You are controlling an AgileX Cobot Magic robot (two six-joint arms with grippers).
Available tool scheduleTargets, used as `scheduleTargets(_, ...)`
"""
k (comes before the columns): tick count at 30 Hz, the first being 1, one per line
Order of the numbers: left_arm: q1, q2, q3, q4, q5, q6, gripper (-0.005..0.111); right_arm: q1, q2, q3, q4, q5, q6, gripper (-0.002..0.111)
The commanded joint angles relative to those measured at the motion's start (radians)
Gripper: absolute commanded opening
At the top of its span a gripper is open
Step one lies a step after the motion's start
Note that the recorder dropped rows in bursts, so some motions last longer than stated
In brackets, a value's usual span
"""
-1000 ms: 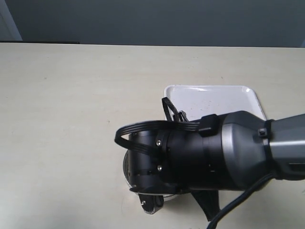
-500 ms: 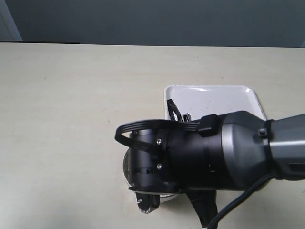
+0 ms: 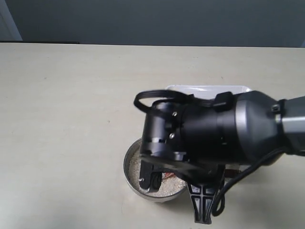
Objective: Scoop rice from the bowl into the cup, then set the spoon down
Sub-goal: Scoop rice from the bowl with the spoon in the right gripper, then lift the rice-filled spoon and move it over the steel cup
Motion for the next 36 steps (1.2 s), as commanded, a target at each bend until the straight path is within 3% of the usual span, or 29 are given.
scheduleTargets(1,0.002,-0.005,-0.002,-0.002,-0.014,-0.007,0.001,-0.036,-0.062,0.001,-0.011,0.004,0.007,-0.001)
scheduleTargets(19,0.002,-0.005,-0.002,-0.002,-0.014,-0.007,0.001,-0.045,-0.123,-0.001,0.143,0.004,-0.02,-0.001)
scheduleTargets(36,0.002,-0.005,-0.002,-0.002,-0.014,-0.007,0.001,-0.213,-0.229,-0.001,0.311,0.004,-0.051,-0.001)
